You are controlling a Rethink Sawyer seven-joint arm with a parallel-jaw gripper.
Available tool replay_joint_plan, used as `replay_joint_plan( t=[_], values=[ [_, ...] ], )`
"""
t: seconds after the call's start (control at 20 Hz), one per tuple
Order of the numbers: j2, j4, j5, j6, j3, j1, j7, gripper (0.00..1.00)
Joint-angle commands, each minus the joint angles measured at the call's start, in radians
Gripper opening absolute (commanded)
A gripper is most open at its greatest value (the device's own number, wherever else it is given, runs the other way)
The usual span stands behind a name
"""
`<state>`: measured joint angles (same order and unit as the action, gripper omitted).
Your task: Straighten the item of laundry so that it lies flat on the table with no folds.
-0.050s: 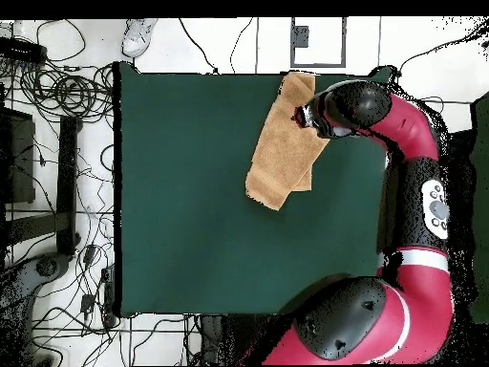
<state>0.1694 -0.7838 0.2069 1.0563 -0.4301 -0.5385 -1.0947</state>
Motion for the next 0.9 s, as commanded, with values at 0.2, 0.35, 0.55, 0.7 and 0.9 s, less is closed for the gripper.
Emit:
replay_joint_plan(
  t=[0.2, 0.35, 0.55, 0.7, 0.9],
  values=[
    [-0.120, -0.064, 0.026, 0.069, -0.085, 0.013, 0.233, 1.00],
    [-0.105, -0.074, 0.057, 0.019, -0.056, 0.005, 0.214, 1.00],
    [-0.080, -0.053, 0.095, 0.018, -0.022, 0.001, 0.191, 1.00],
    [-0.094, 0.009, 0.119, 0.074, -0.023, -0.003, 0.209, 1.00],
    [-0.135, 0.120, 0.141, 0.157, -0.041, 0.007, 0.227, 1.00]
  ],
)
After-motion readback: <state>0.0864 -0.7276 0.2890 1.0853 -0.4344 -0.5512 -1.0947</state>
